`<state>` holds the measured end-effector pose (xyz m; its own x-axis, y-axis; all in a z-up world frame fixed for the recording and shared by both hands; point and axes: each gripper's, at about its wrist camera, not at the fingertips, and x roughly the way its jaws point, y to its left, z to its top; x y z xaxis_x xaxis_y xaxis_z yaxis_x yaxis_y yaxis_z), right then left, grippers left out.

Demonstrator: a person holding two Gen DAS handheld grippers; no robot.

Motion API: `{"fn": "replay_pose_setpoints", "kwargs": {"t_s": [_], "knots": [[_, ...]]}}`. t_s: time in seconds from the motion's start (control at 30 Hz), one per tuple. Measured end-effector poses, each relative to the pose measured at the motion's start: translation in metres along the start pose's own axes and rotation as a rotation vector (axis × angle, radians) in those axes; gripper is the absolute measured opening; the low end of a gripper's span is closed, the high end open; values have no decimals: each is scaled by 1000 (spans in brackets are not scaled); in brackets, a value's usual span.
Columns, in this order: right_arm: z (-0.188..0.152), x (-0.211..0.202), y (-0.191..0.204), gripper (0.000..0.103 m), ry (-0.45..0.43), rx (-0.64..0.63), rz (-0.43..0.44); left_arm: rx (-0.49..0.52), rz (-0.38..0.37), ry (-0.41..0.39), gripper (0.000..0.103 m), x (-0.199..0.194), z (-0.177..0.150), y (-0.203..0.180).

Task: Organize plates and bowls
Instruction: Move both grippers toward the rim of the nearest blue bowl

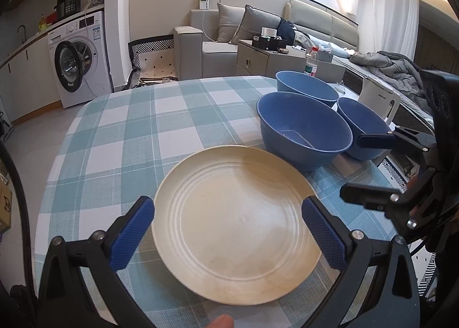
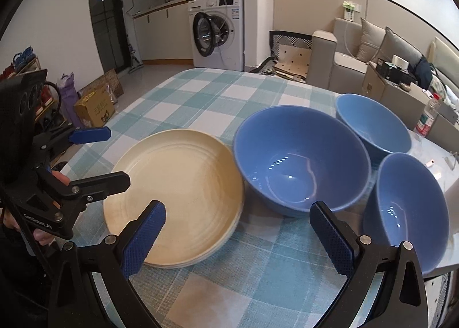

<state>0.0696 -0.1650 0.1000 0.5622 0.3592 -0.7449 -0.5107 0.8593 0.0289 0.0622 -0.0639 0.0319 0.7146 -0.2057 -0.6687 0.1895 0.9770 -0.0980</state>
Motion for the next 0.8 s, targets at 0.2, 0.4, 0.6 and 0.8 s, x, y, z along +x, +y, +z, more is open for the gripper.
{"fn": "replay_pose_setpoints", "kwargs": {"t_s": [0.2, 0.4, 0.6, 0.8], "knots": [[0, -15, -9, 102, -32, 29, -24, 10, -10, 3, 103, 4, 7, -6], [0, -24, -19, 102, -58, 74, -46, 21, -18, 4, 103, 6, 13, -10], [-3, -26, -32, 102, -61, 126, -52, 18, -26, 8, 103, 10, 19, -10], [-4, -27, -44, 102, -66, 184, -39, 17, -34, 18, 103, 15, 26, -9]]}}
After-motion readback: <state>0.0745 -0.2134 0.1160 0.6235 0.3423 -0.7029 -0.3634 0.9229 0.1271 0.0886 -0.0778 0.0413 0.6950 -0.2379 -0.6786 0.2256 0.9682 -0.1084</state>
